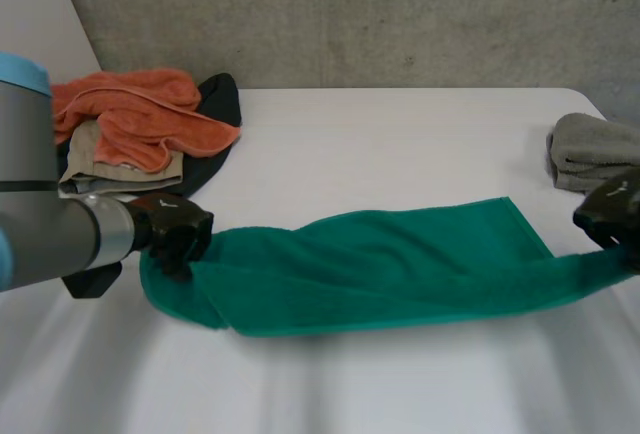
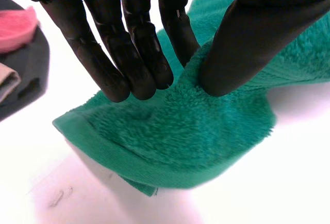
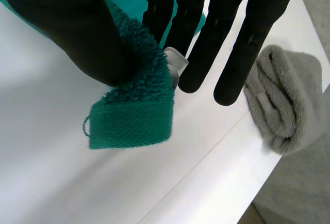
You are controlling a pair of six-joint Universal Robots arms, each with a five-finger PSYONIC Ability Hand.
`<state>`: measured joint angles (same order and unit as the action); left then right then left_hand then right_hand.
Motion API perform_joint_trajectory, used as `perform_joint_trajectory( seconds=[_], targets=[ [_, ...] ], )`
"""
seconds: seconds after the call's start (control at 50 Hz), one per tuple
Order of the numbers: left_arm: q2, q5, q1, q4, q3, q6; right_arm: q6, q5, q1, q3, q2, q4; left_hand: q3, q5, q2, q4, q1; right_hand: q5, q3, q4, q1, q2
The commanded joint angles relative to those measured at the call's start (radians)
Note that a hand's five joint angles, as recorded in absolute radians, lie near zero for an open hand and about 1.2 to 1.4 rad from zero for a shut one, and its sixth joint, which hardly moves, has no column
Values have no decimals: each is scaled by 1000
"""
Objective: Fold the laundry.
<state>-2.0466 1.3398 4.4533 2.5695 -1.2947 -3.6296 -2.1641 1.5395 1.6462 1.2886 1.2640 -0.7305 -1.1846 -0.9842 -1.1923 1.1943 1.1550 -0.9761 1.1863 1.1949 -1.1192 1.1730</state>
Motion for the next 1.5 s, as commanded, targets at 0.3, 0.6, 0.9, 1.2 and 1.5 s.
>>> perform_joint_trajectory(
  seconds=[0.3,0.6,0.9,1.2,1.5],
  targets=[
    [40,94,-43,449,617,351,-497,133,56,-252,44,937,-212,-238,-204,202,241,-246,210,201,-277,223],
    [14,10,6,344,198,261,-470,-45,52,98,22,887,-212,-238,-204,202,241,-246,210,201,-277,223],
    [-211,51,14,327,107,12,-292,-70,43,273,-187,876,42,16,50,-52,-12,-246,210,201,-277,223],
    [51,45,0,400,-144,9,-335,-35,55,294,-175,876,396,370,404,-406,-367,-246,210,201,-277,223],
    [-21,59,7,359,-233,-70,-330,-35,70,304,-175,881,148,122,156,-158,-118,-246,210,201,-277,223]
  ],
)
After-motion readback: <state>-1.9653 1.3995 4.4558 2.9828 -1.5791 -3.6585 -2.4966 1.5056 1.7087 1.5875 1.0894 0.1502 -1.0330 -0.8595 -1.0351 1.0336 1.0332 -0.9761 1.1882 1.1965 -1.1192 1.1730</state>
